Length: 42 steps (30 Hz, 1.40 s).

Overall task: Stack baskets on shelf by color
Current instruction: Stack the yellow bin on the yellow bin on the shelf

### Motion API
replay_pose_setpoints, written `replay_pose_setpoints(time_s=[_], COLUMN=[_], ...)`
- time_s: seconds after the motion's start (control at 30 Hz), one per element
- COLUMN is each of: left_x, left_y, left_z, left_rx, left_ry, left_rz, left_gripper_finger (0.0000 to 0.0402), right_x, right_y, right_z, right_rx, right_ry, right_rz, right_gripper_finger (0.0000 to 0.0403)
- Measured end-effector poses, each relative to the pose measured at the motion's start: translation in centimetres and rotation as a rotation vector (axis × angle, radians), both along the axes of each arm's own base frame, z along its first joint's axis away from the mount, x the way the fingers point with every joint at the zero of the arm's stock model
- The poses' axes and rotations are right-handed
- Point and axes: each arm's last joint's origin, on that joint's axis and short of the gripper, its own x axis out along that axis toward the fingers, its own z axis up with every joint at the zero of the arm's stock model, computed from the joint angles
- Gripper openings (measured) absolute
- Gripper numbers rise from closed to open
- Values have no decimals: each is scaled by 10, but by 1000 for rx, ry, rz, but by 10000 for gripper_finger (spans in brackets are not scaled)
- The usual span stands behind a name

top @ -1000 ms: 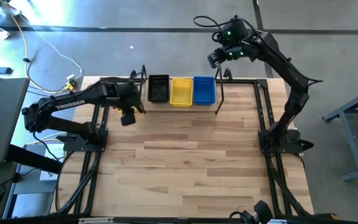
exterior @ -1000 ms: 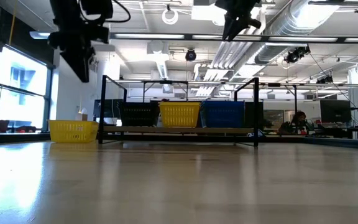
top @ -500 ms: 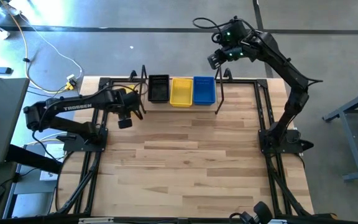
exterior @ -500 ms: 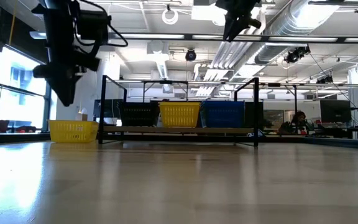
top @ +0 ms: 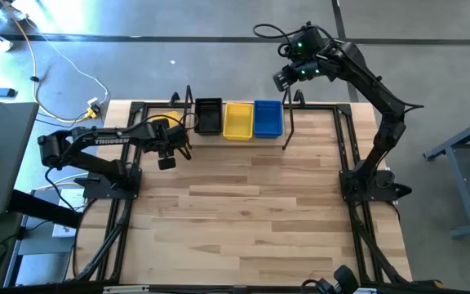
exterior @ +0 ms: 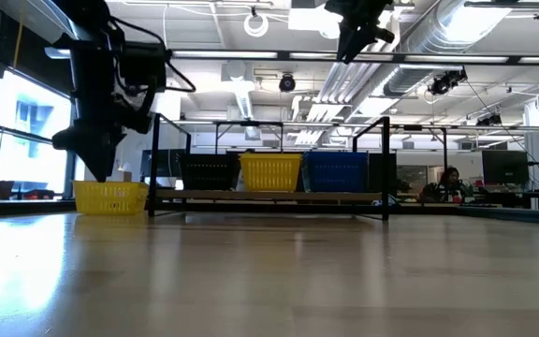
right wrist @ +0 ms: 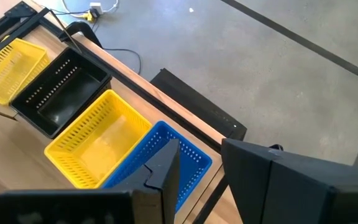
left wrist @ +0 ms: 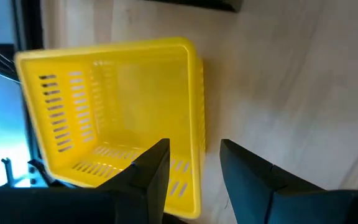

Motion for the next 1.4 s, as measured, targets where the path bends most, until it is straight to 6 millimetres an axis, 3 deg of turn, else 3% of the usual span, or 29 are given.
replay_pose_setpoints(time_s=[0.43,0.57,0.83,1.13,1.4], left_x=[1,2,0,-3,-9], left_y=[17,16,14,11,9], left_z=[-28,-30,-23,-12,19], left_rx=[-53,-83,-52,-27,23], left_ry=[28,20,-1,-43,-83], left_rz=[90,91,89,93,167], left_gripper_finger=[131,114,11,4,2], right_x=[0,0,0,0,0], right_y=[0,0,0,0,1], right_z=[0,0,0,0,-1], right_rx=[8,10,22,37,51], right_ry=[-9,-11,-19,-37,-51], right_rz=[-13,-17,-33,-58,-80], right_gripper_finger=[105,105,105,105,105])
